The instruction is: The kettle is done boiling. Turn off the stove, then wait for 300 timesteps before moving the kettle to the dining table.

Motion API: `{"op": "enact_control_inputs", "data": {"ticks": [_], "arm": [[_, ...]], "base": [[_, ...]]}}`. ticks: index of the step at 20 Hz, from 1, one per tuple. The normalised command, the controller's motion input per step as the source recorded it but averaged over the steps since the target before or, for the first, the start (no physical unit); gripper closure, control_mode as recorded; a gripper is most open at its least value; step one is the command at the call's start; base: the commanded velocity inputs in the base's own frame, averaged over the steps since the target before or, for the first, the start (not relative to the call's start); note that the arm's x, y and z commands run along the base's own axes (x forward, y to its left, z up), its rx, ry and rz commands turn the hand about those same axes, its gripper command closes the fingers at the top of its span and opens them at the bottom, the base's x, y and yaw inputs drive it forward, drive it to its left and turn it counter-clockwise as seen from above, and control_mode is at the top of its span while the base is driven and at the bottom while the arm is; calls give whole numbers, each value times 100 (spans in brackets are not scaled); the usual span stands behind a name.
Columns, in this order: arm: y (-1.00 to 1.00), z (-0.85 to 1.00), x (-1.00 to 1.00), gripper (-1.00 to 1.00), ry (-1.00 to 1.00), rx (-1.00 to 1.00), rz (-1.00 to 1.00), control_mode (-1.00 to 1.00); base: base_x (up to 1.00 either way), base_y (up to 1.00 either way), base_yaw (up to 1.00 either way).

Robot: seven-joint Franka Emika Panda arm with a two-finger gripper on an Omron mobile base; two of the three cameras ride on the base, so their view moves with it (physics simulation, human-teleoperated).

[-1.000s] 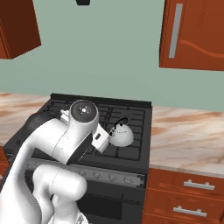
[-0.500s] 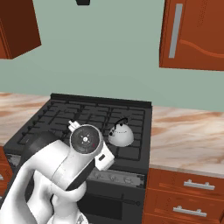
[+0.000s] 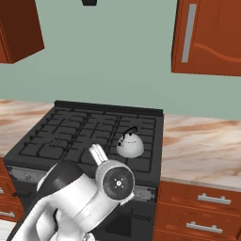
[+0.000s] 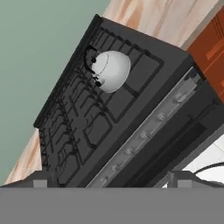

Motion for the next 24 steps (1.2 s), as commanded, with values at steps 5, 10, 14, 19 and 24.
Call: {"op": "enact_control_inputs", "data": {"ticks": [5,10,14,19,24], "arm": [[-18,-34,-9,-100,-7,23,0,-100],[-14,-30,-8,-100,-4,20,0,-100],[-16,-34,0,-100,0,21,0,-100],[-15,-36,0,-100,0,20,0,-100],[-14,-30,13,-100,0,15,0,-100]], "base": [[0,0,0],[0,0,0],[0,0,0],[0,0,0],[0,0,0]]}}
